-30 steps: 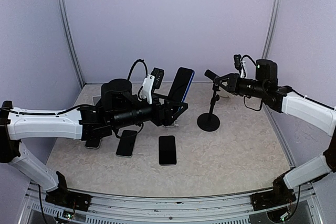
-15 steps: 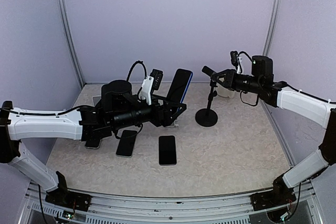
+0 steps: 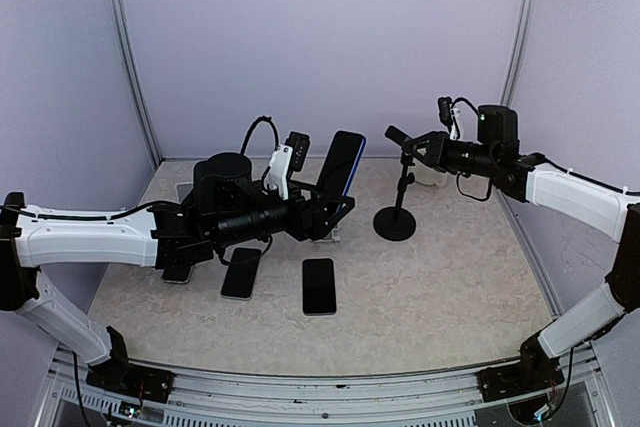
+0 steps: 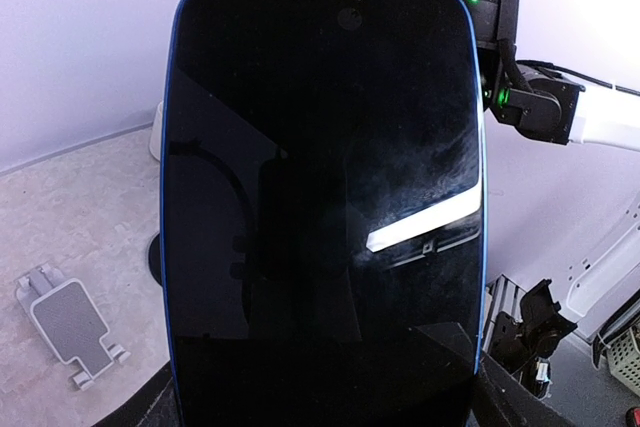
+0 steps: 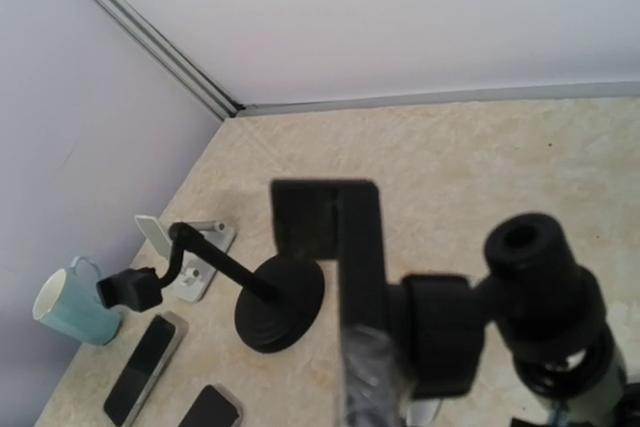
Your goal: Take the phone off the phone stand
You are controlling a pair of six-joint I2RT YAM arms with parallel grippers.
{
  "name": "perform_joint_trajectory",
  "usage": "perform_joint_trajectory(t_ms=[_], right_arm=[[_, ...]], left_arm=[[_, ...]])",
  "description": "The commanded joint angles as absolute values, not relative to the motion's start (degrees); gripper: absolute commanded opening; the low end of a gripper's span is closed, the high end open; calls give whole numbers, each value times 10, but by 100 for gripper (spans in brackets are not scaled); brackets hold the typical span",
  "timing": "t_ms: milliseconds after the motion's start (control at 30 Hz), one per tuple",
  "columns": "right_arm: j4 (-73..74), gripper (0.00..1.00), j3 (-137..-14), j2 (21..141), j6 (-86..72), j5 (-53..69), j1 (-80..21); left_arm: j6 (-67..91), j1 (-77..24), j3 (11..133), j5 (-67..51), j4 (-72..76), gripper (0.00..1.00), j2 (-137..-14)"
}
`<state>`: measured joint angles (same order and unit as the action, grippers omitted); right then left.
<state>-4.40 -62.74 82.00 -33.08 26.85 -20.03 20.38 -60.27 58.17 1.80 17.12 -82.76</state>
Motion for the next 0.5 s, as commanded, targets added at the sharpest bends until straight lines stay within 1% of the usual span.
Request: perform_joint_trajectory(t_ms=[0, 100, 167, 233, 467], right_arm=[[-86, 33, -656, 816, -321, 266, -194], [-84, 53, -657, 814, -320, 265, -195], [-80, 60, -661, 811, -318, 266, -194], [-73, 66, -666, 805, -316, 267, -194], [-38, 78, -670, 757, -310, 272, -194]], left_arm=[[204, -599, 588, 29, 198, 3, -827], [206, -599, 588, 34, 196, 3, -829], [206, -599, 587, 37, 196, 3, -830], [207, -599, 587, 44, 195, 3, -830], [204, -605, 589, 73, 194, 4, -834]])
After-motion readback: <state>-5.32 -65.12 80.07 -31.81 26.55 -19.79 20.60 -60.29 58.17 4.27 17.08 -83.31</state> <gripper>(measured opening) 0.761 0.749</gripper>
